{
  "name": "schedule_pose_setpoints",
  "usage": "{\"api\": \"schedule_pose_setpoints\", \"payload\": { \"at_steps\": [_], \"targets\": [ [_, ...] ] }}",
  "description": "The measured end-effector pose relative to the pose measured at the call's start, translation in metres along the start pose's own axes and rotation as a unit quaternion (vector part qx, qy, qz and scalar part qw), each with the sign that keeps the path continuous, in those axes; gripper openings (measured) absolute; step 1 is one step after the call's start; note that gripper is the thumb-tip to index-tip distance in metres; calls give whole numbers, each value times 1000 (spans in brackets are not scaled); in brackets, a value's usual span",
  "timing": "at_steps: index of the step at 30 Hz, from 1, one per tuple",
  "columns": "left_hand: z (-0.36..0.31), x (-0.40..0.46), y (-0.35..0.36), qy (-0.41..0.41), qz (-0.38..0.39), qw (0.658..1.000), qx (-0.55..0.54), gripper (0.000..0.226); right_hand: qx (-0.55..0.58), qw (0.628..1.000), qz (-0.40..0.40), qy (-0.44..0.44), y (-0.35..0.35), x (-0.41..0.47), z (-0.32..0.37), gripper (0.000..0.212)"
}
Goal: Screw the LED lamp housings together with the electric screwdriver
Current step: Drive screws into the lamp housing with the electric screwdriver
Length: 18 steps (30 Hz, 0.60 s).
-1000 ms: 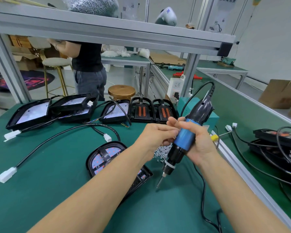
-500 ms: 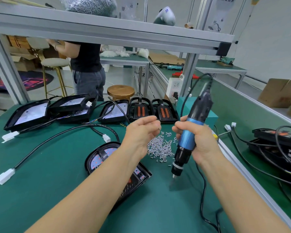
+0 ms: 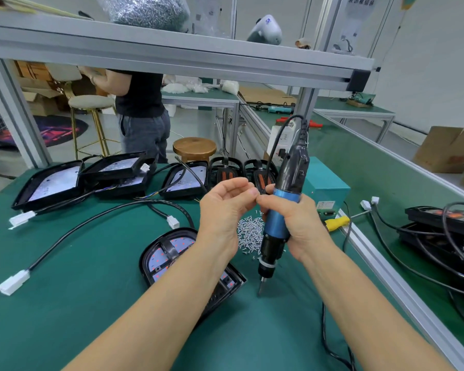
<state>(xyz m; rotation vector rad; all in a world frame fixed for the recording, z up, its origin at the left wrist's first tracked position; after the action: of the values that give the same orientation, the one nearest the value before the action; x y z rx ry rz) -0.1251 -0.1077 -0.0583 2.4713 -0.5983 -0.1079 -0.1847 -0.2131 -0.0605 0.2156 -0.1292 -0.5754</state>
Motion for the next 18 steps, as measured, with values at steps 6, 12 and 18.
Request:
{"api": "schedule_pose_setpoints", "payload": {
  "at_steps": [6,12,18],
  "targets": [
    [4,-3,-2,9,18,1000,-22,23,16,1000,-19,-10,-2,0,-1,24],
    [5,2,-4,-82,65,990,-90,26,22,1000,5,-21,1,-2,1,25],
    [8,1,-11,-150,117,978,-85,22,15,999,40,-23,6,-3,3,30]
  ]
}}
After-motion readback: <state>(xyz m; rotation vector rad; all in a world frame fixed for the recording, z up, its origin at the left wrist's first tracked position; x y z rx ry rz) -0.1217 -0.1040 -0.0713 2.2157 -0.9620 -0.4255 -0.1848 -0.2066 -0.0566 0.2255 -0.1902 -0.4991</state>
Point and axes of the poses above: each hand's wrist, its own x-axis towards the middle knuckle, its own y-axis out of the palm, z = x × y, the point moved 4 cm from there along x, towards the middle knuckle, and after that the axes turned 3 degrees about z, right-handed, at the moved point
